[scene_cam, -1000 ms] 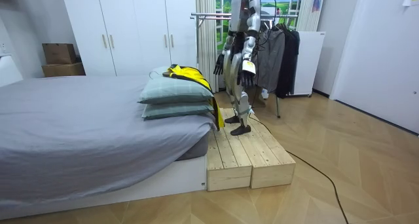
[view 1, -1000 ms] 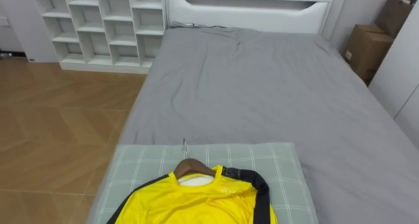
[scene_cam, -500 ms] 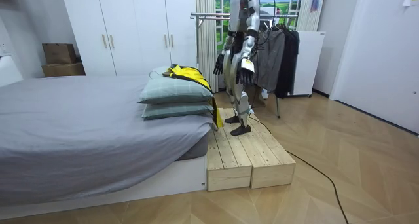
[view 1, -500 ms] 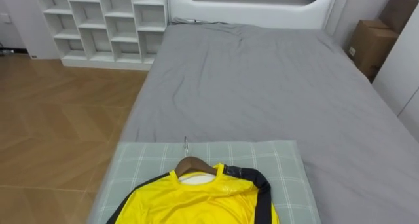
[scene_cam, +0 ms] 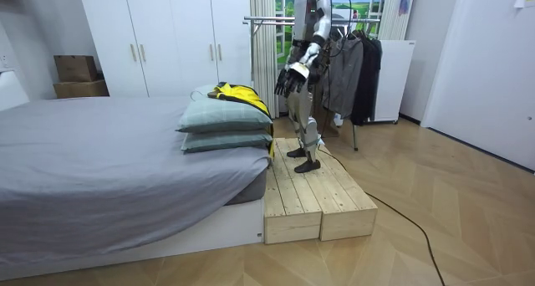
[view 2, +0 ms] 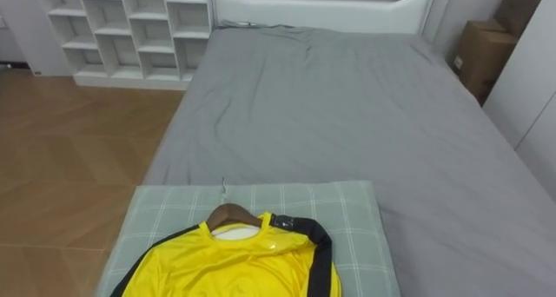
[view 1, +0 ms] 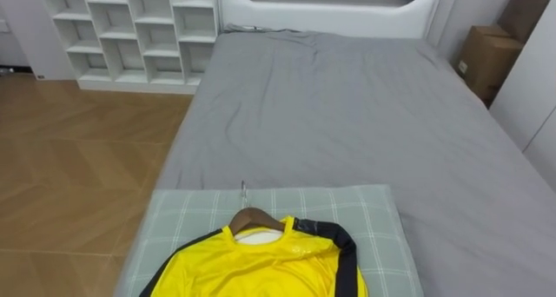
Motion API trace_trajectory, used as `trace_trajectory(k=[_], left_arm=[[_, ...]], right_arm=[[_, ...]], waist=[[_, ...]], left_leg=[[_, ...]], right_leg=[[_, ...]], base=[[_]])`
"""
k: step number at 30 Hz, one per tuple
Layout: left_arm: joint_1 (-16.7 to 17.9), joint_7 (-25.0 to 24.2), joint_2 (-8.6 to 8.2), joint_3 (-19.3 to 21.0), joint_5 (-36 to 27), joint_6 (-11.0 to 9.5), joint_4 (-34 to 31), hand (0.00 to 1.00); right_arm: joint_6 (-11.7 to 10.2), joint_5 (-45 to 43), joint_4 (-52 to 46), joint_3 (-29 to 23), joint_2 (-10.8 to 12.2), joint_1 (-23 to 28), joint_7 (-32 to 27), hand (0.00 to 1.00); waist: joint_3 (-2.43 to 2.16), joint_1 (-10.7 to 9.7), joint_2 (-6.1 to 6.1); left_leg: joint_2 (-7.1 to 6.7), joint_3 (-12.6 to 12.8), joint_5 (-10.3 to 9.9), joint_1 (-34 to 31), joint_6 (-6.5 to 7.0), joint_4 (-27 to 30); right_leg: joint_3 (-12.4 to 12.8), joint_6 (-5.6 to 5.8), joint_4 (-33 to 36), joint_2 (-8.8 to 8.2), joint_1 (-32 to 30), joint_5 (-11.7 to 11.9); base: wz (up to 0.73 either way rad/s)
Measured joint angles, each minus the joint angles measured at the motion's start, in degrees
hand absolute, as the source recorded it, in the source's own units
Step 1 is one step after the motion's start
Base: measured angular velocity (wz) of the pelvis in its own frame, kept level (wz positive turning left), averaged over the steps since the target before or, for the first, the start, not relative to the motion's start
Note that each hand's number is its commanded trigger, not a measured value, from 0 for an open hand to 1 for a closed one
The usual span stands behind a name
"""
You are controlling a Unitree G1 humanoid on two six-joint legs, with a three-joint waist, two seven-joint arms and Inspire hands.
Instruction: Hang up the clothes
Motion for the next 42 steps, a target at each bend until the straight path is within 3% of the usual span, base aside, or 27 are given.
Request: trace_trajectory(k=[6,11,15,17,26,34,37,42], left_arm=[[-2.1,2.0,0.00,-0.9,7.3,-0.3,-5.9,0.00],[-2.5,3.7,0.48,-2.9,13.0,-0.3,-14.5,0.00],[-3.7,4.7,1.61,-5.0,16.1,-0.4,-15.1,0.00],[-4.8,4.7,1.62,-5.5,18.7,-0.3,-15.1,0.00],[-9.9,4.5,1.75,-6.4,30.5,0.3,-15.7,0.00],[-11.8,2.2,2.31,-10.7,31.7,1.7,-15.6,0.00],[-12.4,1.7,3.30,-12.8,31.7,1.7,-15.6,0.00],[-13.5,-0.2,3.43,-15.5,31.7,2.7,-15.5,0.00]], right_arm=[[0.3,-0.1,0.1,0.5,-0.1,0.1,0.0,0.00],[0.3,-3.7,0.0,0.6,-0.8,0.1,-0.6,0.00],[0.7,-4.8,0.5,0.6,-1.8,0.1,-1.0,0.00],[2.1,-4.6,1.0,0.7,-1.8,0.1,-0.8,0.00],[2.7,-5.1,2.8,2.8,-1.8,-1.2,0.1,0.00],[3.7,-7.3,3.1,3.4,-1.8,-1.1,0.8,0.00],[4.1,-8.9,2.9,3.8,-1.7,-1.2,1.5,0.00],[4.7,-9.3,2.2,4.0,-1.8,-1.5,1.8,0.00]], waist=[[0.01,-0.8,0.10],[0.13,-1.6,0.78],[0.11,-2.2,1.86],[0.23,-2.4,2.22],[0.52,-4.1,1.70],[0.61,-6.3,1.49],[0.46,-6.9,1.73],[0.18,-8.5,2.33]], left_leg=[[-0.02,-1.4,0.0,-0.5,0.00,0.7],[-0.04,-1.7,0.0,-0.6,-0.06,0.9],[-0.06,-1.7,0.0,-0.5,-0.05,1.0],[-0.04,-1.7,0.0,-0.5,-0.06,1.1],[0.04,-1.4,0.0,-0.6,-0.21,1.2],[0.04,-1.1,-0.1,-0.6,-0.21,1.0],[0.13,-0.4,-0.1,-0.5,-0.21,1.0],[0.38,0.3,0.0,-2.0,-0.24,1.3]], right_leg=[[-0.8,-0.10,0.0,0.01,0.4,-0.1],[-0.7,-0.18,0.0,0.01,0.4,-0.1],[-0.9,-0.18,0.1,-0.01,0.4,-0.1],[-0.9,-0.20,0.1,0.02,0.4,-0.1],[-0.8,-0.26,0.1,0.06,0.4,-0.3],[-0.4,-0.26,0.1,0.01,0.2,-0.3],[0.2,-0.26,0.1,0.05,0.2,-0.3],[0.3,-0.28,1.0,0.04,-2.1,-0.3]], base=[[0.11],[0.01],[0.00],[0.00],[-0.01],[0.00],[-0.10],[-0.09]])
